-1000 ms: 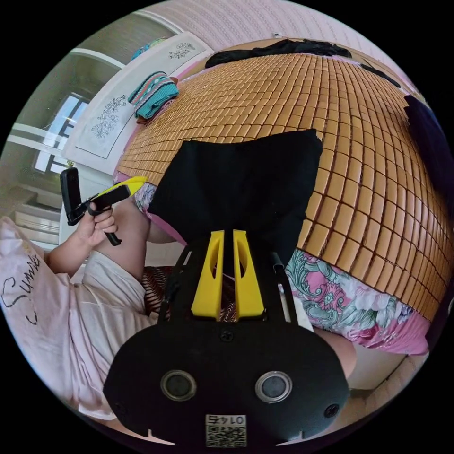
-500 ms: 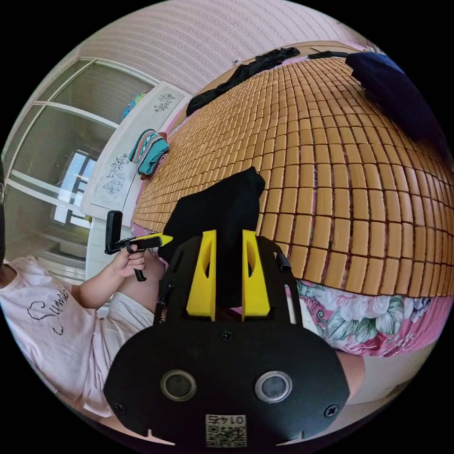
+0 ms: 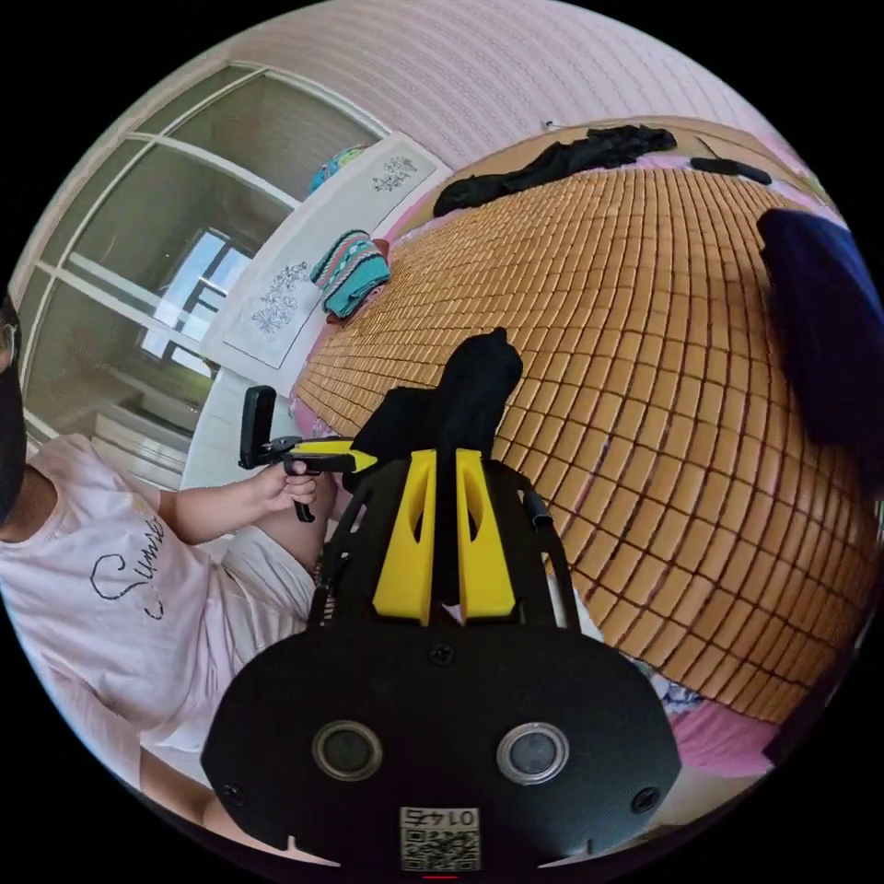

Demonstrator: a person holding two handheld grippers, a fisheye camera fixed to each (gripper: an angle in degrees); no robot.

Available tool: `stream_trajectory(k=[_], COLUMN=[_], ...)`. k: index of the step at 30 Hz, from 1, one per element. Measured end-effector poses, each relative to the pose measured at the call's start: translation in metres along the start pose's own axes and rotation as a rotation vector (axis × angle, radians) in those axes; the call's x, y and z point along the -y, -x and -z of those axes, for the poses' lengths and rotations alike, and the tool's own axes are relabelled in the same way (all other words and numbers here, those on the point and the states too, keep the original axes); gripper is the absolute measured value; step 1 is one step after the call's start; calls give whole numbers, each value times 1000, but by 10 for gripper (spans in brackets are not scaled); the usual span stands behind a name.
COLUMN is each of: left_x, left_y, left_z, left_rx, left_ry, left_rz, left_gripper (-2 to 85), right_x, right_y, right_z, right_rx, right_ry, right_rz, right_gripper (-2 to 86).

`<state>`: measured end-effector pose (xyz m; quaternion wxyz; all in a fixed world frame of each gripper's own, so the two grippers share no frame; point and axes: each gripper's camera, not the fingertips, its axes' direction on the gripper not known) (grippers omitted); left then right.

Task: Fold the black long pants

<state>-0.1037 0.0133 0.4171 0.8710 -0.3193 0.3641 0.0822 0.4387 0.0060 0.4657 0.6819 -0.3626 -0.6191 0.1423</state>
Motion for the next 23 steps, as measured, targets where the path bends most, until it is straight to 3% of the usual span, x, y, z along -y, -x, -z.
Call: stream_trajectory(k=[5,7,8,10,12,14,18,23], left_x=[115,159,179,190,172,145,71,-15], left_y=[-101,-134,-147,-154,-151,-141,-98,-20], left_z=[-44,-65,-77,-87,-73,-54,9,112], left_rx=[-78,-67,-57,-106,-148,-111,34,156], left_ry=[-256,-219,-148,-72,-65,-64,-48,-106], left_rz=[-162,-183,-197,-215,-280,-321,-385,-204], left_gripper=[66,88,96,98,92,87,77,78], right_x=[54,78,81,76,62,51,31,33], right_y=[-12,-46,-58,-90,-87,-70,-19,77], right_z=[130,184,192,206,195,170,90,-15], right_rx=[-467,-720,-756,-754,-727,-710,-675,-632], right_ry=[20,5,1,-55,-139,-166,-29,85], right_rz=[47,-155,-219,-433,-491,-445,-322,-5], right_gripper=[43,60,65,77,84,87,87,88])
